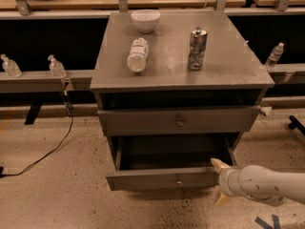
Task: Open middle drawer
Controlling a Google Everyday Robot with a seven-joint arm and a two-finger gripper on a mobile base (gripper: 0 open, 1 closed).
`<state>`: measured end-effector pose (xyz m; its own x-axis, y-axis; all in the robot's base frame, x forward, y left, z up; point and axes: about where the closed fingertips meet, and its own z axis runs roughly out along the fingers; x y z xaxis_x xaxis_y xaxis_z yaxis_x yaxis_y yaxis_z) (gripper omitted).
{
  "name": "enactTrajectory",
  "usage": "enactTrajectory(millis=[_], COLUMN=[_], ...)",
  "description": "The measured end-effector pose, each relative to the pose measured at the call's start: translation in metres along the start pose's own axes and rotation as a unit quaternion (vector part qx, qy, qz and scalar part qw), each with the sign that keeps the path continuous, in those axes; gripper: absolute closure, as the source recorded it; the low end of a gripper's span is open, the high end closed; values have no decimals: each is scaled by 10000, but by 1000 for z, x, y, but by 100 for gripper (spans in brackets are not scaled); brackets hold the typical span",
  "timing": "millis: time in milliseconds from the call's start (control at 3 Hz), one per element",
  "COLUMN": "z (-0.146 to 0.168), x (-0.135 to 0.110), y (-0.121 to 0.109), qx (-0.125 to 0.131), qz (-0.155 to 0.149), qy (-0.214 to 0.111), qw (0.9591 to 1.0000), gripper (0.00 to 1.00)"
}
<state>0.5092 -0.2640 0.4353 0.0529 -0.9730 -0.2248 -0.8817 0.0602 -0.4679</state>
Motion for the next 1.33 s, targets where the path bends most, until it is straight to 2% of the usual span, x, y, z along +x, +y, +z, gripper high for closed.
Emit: enactTrajectory(millis=[333,667,1000,1333], z=[-26,-52,-65,-55], x=[-14,-26,-36,-28], y=[-25,-49,-77,-109], qx=[527,868,1056,1002], qz=[-130,-251,-319,-109], qy=[-375,-603,-864,-1252], qw=[9978,9941,9901,9870], gripper=[0,0,18,49])
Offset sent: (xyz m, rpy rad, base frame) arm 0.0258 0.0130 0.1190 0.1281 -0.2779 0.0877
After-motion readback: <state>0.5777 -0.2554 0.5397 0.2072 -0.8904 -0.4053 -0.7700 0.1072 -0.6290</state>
